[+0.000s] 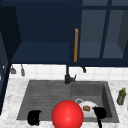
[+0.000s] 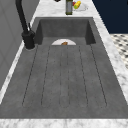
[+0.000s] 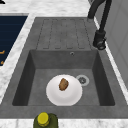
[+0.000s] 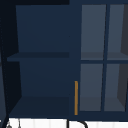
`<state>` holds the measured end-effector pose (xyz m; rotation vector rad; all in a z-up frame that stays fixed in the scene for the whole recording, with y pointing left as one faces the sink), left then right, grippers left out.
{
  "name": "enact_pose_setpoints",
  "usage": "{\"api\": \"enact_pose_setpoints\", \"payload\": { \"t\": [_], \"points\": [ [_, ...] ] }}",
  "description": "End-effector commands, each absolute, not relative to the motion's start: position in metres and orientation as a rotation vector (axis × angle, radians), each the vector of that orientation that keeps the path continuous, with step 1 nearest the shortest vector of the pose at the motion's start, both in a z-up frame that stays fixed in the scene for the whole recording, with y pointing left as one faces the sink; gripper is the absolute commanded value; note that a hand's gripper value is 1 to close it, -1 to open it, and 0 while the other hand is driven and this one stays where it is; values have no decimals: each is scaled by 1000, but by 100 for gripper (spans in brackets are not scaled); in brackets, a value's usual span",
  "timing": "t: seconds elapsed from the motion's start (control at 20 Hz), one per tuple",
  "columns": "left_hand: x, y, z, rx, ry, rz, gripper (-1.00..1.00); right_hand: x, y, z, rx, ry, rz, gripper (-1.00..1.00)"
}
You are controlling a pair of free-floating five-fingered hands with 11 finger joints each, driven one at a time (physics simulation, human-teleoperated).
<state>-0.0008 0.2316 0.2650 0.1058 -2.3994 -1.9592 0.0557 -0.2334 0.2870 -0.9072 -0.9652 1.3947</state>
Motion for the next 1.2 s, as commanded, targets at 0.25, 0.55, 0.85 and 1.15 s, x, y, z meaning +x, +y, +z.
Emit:
{"api": "enact_pose_setpoints", "payload": {
  "t": [0.25, 0.55, 0.85, 1.15],
  "points": [
    [-1, 232, 265, 106, -2399, -1959, 0, 2, -234, 292, -937, -998, 1384, -100],
    [-1, 232, 265, 106, -2399, -1959, 0, 3, -234, 290, -914, -980, 1392, -100],
    [-1, 232, 265, 106, -2399, -1959, 0, -1, -234, 289, -926, -987, 1385, -100],
    [-1, 232, 285, 82, -2400, -1946, -100, 0, -234, 290, -928, -985, 1391, 0]
  ]
}}
